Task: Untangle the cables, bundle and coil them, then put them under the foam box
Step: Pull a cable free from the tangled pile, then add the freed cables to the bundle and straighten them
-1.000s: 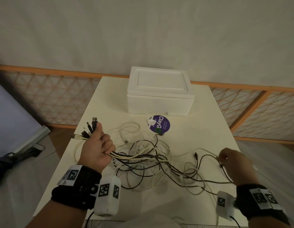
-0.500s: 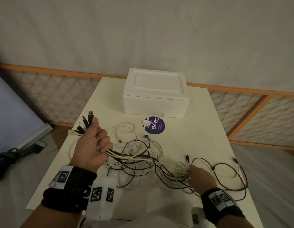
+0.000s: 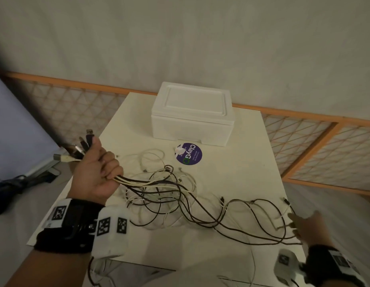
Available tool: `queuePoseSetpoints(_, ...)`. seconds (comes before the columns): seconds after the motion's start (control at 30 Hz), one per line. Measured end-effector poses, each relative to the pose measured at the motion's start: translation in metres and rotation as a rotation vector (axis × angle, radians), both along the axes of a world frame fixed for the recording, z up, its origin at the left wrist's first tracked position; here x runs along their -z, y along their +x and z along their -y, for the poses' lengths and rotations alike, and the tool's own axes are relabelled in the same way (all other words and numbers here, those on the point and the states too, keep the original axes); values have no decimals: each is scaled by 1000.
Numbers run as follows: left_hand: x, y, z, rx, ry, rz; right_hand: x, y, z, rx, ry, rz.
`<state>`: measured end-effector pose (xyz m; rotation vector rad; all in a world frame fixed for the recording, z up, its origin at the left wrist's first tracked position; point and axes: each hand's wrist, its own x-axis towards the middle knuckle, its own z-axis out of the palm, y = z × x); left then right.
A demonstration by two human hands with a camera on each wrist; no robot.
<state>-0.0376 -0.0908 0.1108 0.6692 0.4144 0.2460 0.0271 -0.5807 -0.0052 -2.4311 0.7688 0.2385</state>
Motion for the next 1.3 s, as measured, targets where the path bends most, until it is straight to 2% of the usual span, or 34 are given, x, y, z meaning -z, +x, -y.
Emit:
queuePoseSetpoints(0.07, 0, 1, 8, -3, -11, -9, -9, 4, -15, -73, 11, -83)
queuePoseSetpoints(0.13, -2, 0, 16, -3, -19, -18, -24, 7, -36, -262, -142, -199)
queuePoseSetpoints(0.17, -4, 0, 20, 2, -18, -24, -35, 9, -50, -365, -245, -194)
queuePoseSetpoints(0.2, -5, 0, 25, 10, -15, -29, -47, 10, -66, -439, -280, -112)
queuePoseSetpoints(0.23, -7, 0, 31, 20, -15, -32, -61, 10, -85, -495, -230, 27)
queuePoseSetpoints(0.3, -9, 2, 46, 49, -22, -32, -91, 0, -132, -661, 68, 300)
queuePoseSetpoints(0.33, -10, 3, 54, 76, -24, -24, -107, -7, -157, -812, 235, 389)
queuePoseSetpoints(0.37, -11, 4, 61, 106, -18, -13, -113, -14, -180, -992, 321, 424)
queuePoseSetpoints(0.43, -17, 5, 73, 166, 13, 21, -106, -20, -216, -1301, 237, 386)
queuePoseSetpoints(0.47, -21, 5, 74, 185, 34, 37, -97, -18, -227, -1375, 131, 354)
queuePoseSetpoints(0.53, -31, 0, 65, 183, 84, 61, -80, -9, -229, -1389, -28, 300)
queuePoseSetpoints(0.63, -34, -15, 28, 95, 101, 71, -52, 6, -193, -1238, -49, 165)
queuePoseSetpoints(0.8, -5, -40, -24, -69, -15, -76, -10, 13, -110, -1059, -225, 0)
queuePoseSetpoints(0.87, 11, -44, -20, -85, -62, -148, -6, 17, -92, -1031, -259, -61)
queuePoseSetpoints(1.0, 27, -38, 9, -27, -97, -171, -34, 25, -95, -1092, -204, -358)
queuePoseSetpoints(1.07, 25, -29, 20, 48, -94, -143, -56, 25, -119, -1181, -175, -266)
queuePoseSetpoints(1.17, 14, -12, 41, 177, -32, -102, -93, 8, -184, -1302, 125, 167)
queuePoseSetpoints(1.2, 10, -6, 50, 212, -8, -90, -101, 0, -208, -1364, 224, 238)
queuePoseSetpoints(1.3, 0, 2, 69, 262, 29, -26, -105, -21, -263, -1560, 336, 112)
